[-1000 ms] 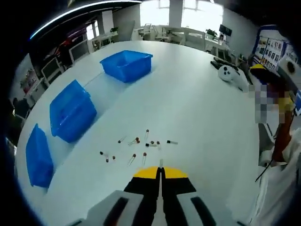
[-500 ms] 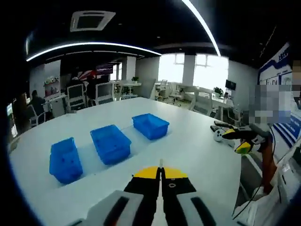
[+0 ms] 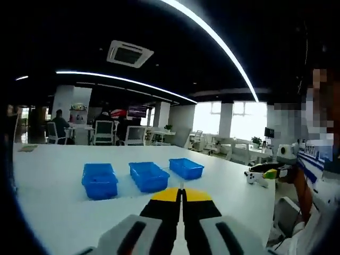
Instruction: Pick up the resistors one by one and place each resistor into its matching bin, sorting the parts by color and model until every resistor is separated into the correct bin for its type
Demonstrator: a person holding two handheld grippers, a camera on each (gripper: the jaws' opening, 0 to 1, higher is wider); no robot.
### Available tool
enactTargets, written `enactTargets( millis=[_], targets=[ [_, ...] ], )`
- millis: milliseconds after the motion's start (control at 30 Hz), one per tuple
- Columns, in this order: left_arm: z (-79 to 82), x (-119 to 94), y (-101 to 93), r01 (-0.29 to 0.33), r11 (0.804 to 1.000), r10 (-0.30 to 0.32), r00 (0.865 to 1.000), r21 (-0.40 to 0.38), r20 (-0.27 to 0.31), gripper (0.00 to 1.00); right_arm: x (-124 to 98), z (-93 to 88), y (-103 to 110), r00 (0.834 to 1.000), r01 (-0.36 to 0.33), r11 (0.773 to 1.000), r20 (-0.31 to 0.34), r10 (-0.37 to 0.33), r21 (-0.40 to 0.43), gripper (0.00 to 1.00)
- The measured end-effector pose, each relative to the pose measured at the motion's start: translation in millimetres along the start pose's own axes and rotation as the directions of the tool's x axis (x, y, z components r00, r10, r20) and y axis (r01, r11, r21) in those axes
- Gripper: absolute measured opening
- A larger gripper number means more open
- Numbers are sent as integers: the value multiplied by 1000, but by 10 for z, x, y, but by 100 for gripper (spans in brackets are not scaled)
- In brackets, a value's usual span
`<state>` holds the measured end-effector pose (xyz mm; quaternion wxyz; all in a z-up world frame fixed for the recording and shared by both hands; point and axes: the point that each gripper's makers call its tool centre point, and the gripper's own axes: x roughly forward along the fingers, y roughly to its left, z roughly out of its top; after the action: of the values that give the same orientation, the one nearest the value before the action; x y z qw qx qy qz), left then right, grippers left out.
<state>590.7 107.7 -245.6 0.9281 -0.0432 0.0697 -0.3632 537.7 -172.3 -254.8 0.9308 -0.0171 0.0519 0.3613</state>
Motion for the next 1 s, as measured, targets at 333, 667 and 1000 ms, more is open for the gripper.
enactTargets(
  millis=[333,667,1000],
  targets=[
    [-11,81,186,-41,999,41,999,-10,9,4,10,1,-13,1000,2,1000,-7,-2,-4,43],
    [211,639,158,7,1000,-7,1000,13,-6,4,0,-10,-23,1000,7,1000,-8,-7,-7,43],
    [398,1399,171,35,999,-34,998,20,-62,4,5,-38,-37,1000,13,1000,-12,-13,-4,43]
  ],
)
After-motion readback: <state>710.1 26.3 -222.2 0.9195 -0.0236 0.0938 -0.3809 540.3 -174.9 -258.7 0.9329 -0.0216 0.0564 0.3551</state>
